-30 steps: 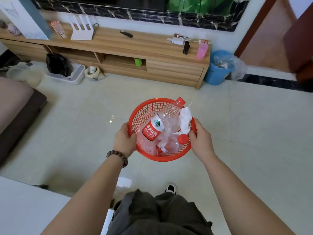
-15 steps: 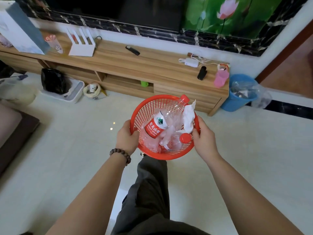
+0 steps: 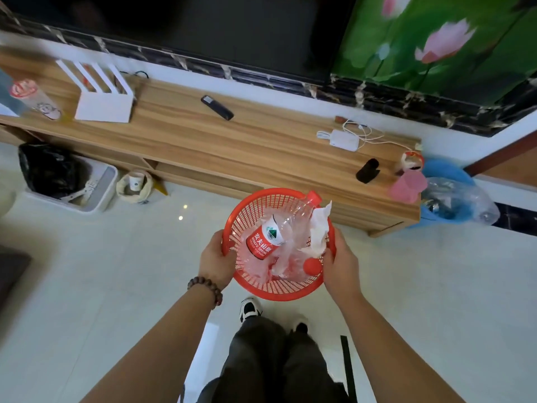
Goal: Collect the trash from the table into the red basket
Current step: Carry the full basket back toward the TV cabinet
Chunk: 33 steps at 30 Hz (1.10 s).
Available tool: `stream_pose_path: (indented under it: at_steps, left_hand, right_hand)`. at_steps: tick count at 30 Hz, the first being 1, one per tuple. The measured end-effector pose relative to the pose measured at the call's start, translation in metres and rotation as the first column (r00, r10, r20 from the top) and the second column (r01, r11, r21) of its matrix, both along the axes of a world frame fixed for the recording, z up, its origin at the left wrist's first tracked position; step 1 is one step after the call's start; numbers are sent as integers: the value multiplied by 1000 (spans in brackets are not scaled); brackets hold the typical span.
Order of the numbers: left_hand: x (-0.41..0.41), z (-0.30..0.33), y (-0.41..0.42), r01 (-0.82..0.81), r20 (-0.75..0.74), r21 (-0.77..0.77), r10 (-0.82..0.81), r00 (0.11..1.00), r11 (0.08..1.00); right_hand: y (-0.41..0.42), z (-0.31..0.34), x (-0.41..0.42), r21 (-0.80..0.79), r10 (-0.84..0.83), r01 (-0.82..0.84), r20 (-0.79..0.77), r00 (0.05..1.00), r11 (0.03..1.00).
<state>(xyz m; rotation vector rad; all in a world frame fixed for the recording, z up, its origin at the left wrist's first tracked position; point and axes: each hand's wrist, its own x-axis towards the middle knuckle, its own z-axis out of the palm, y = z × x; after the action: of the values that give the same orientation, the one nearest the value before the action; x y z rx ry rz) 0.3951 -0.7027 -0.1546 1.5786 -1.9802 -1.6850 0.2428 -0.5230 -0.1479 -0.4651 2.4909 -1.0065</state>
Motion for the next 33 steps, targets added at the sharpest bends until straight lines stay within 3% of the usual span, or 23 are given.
stream_pose_path:
  at_steps: [4,8,12,21,27,33]
  left_hand:
    - [-36,-53,-12,-34,73,41,31,997,999]
    - [-66,-124,-11,-134,156,-73,144,977,988]
    - [-90,-221,-11,-227,204,-81,239,949,970]
    - [-128,-430,-21,-56,218,-15,58,974,998]
    - [-149,-488,-35,4,139,-121,13,990,993]
    - [-154,-507,-39,56,179,-94,-39,983,994]
  right_hand:
    - [-17,-53,-27,50,-16,13,71,997,999]
    - [-32,-131,-49,113,-79,64,134,988,991]
    - [-43,-232,-69,188,-121,95,129,984,978]
    - [-44,-438,-118,209,-6,-35,192,981,977]
    - [-48,-496,-139,169,13,-38,150,989,985]
    - [-53,-519,-144,272,8,-52,160,987,961]
